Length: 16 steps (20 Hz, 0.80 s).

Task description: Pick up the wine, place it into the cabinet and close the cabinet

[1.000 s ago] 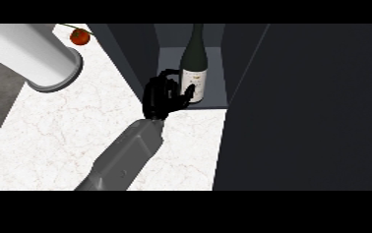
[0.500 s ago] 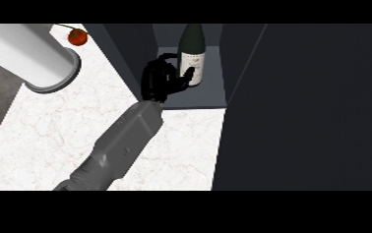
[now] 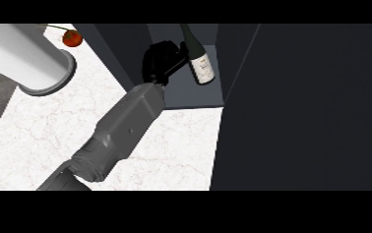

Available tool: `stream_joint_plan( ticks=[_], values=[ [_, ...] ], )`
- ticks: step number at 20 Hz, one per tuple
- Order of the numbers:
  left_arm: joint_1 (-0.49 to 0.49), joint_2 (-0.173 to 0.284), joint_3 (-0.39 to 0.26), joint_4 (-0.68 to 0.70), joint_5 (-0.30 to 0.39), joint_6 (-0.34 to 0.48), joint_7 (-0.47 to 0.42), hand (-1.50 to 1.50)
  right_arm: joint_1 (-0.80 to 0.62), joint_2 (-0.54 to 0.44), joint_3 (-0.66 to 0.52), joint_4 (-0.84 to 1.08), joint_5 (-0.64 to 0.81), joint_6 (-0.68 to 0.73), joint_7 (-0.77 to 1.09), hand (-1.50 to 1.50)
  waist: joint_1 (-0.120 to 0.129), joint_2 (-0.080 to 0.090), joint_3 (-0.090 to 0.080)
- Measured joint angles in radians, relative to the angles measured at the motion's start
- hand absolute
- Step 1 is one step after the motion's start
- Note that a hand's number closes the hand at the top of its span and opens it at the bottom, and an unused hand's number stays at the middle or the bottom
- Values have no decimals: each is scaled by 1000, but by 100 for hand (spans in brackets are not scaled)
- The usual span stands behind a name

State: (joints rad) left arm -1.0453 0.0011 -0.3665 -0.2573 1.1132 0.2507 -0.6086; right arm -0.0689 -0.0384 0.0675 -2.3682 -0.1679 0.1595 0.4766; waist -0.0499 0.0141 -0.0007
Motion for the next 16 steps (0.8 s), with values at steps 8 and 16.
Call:
stream_joint_plan(
  ticks=[8, 16],
  values=[
    [-20, -1, -9, 20, 43, 15, -5, 150, -3, 6, 25, 19, -1, 18, -29, -150, -33, 8, 0],
    [8, -1, -59, 5, 80, 20, -13, 150, -37, 15, 43, 48, 14, 15, -38, -150, -54, 13, -1]
  ],
)
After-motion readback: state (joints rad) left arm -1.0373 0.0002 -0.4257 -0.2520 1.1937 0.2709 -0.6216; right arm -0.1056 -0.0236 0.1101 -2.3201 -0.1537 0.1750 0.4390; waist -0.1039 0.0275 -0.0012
